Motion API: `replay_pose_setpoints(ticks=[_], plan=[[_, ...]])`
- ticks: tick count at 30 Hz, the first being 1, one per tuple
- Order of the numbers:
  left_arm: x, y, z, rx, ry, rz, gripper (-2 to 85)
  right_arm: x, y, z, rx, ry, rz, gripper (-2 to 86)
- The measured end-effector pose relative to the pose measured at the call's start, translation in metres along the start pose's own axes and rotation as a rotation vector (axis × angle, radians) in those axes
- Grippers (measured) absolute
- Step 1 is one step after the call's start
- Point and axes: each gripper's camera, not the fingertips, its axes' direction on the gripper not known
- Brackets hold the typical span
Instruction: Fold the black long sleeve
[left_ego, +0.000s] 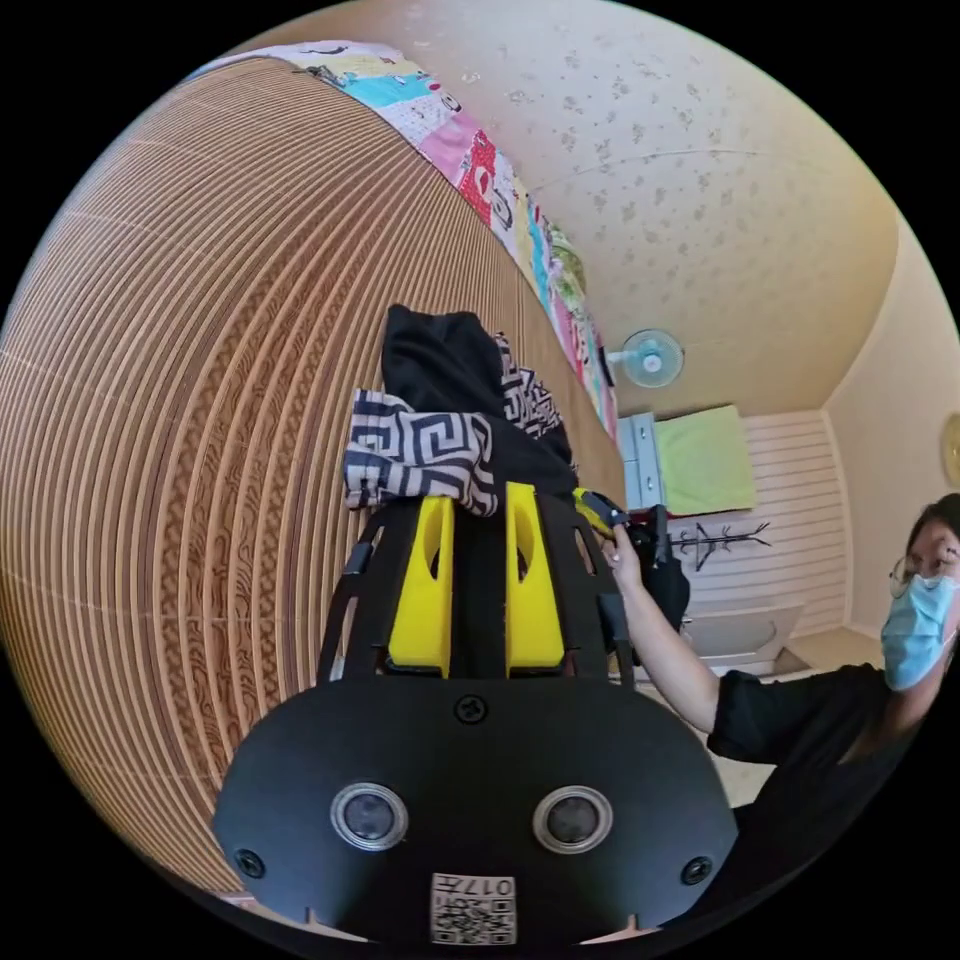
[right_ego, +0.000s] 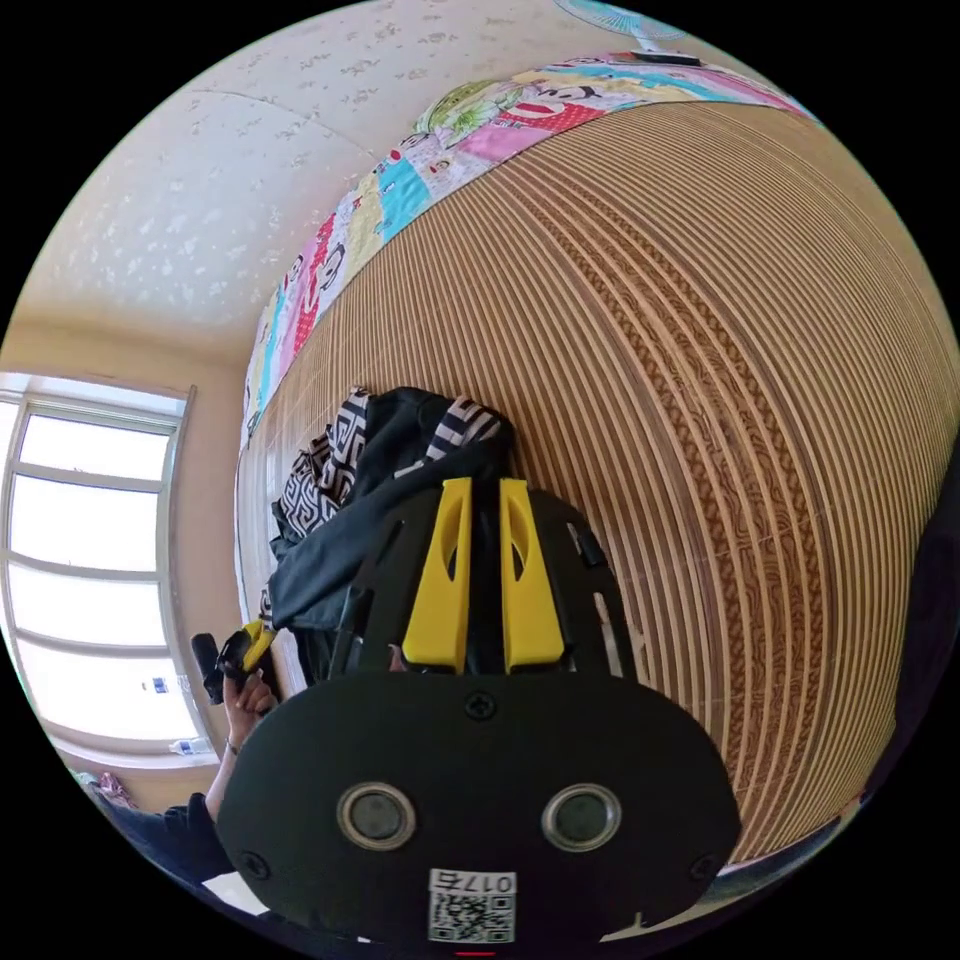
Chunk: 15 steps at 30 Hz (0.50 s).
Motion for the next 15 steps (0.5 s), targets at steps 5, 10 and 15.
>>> replay_pose_setpoints(ticks=[5, 10, 15], plan=[[-0.023, -0.009, -0.031, 0.144, 0.034, -0.164, 11.9, -0.012, 0.008, -0.014, 0.032, -0.017, -0.044, 8.1], [-0.031, -0.018, -0.042, 0.188, 0.022, -0.247, 11.4, -0.012, 0.005, -0.008, 0.037, -0.044, -0.013, 7.3], [-0.02, -0.017, -0.032, 0.125, 0.098, -0.296, 4.5, -0.015, 0.003, -0.006, 0.037, -0.039, -0.028, 3.6]])
